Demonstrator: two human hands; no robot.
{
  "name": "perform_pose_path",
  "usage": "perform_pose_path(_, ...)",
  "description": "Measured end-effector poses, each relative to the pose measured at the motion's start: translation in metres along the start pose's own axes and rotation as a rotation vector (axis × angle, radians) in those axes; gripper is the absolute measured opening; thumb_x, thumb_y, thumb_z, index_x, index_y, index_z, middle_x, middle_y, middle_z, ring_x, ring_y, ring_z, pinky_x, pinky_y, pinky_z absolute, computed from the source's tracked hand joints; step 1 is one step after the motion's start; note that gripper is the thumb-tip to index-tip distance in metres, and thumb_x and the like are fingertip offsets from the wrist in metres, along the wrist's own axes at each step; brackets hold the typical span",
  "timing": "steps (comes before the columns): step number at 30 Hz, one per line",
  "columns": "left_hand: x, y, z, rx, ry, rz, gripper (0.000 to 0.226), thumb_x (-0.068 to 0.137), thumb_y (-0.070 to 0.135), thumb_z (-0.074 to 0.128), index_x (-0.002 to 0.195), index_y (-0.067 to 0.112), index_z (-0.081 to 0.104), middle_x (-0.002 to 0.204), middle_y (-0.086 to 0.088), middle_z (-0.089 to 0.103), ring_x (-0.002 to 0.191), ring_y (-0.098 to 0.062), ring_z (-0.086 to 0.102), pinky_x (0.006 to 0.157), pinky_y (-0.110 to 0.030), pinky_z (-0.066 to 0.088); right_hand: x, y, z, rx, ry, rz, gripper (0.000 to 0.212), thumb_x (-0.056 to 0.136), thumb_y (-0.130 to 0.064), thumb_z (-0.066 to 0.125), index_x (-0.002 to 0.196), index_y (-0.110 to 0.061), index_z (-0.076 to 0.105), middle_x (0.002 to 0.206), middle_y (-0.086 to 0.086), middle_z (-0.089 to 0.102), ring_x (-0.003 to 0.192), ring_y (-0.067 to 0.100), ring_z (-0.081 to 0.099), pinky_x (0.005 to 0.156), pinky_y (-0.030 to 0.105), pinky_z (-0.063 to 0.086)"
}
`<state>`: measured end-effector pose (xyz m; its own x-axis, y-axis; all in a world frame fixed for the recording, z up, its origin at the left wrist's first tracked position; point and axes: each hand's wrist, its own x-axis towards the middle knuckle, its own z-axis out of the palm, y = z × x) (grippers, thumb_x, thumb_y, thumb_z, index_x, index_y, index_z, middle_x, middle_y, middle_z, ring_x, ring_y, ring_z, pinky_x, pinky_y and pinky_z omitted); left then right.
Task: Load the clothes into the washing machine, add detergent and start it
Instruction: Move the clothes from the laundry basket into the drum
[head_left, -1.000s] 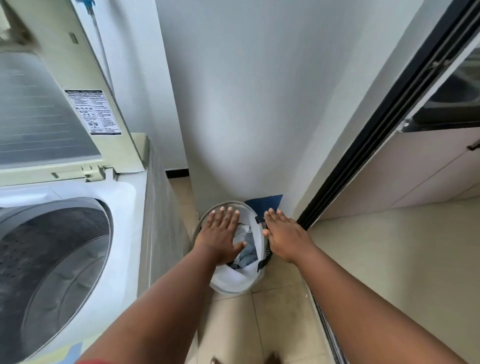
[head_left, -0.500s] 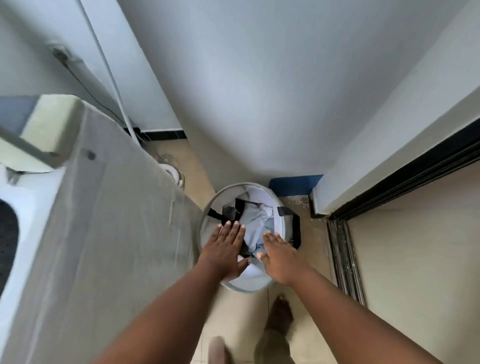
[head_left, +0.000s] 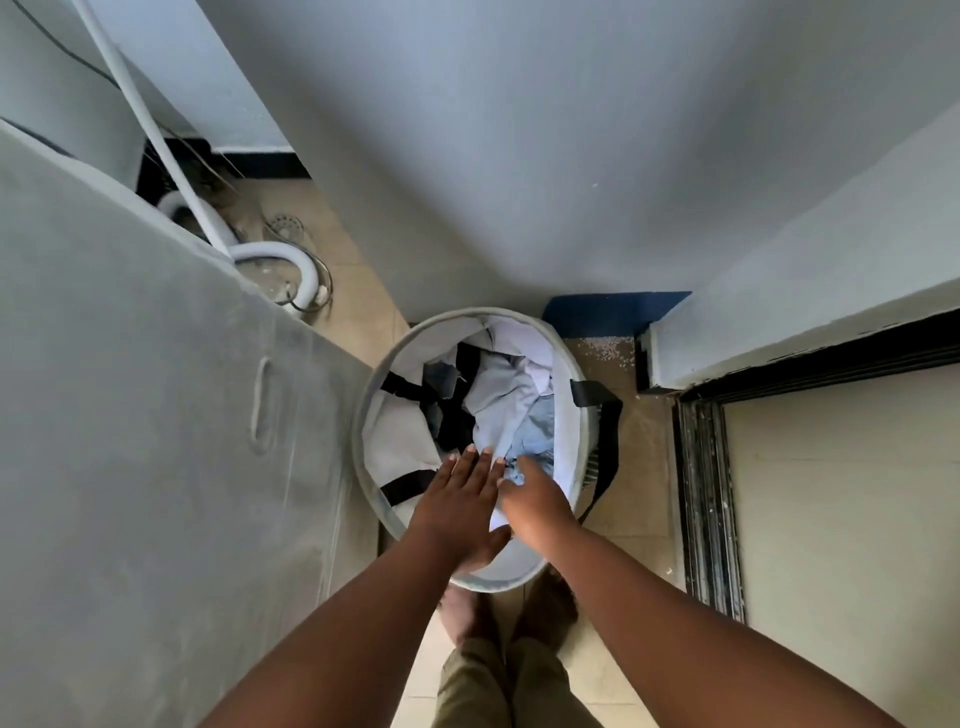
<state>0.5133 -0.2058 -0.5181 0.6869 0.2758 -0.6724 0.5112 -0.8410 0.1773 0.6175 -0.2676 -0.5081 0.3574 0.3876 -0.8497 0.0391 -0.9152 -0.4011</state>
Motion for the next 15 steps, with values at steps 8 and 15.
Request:
perform_pose_path(8, 0.064, -0.022, 0.051, -0.087, -0.106, 0.008, 0.080, 0.095, 0.055, 0.033, 0.153, 0.013, -0.003, 0.161, -0.008, -0.007, 0.147, -0.025, -0.009, 0.120, -0.040, -0.002, 0.081, -0.003, 0.025, 0.035, 0.064, 0.139, 0.054, 0.095, -0.027, 0.048, 0.144, -0.012, 0.033, 0.148, 0.015, 0.038, 0.132, 0.031, 0.042, 0.100, 0.034, 0.036)
perform_pose_path(15, 0.116, -0.036, 0.070, -0.279, -0.051, -0.019, 0.045, 0.095, 0.038, 0.041, 0.135, 0.016, 0.041, 0.132, -0.007, 0.054, 0.128, -0.028, 0.039, 0.097, -0.040, 0.038, 0.146, 0.019, 0.023, -0.033, 0.301, 0.243, 0.069, 0.085, -0.020, 0.061, 0.145, -0.011, 0.028, 0.151, 0.015, 0.021, 0.133, 0.034, 0.036, 0.104, 0.036, 0.036)
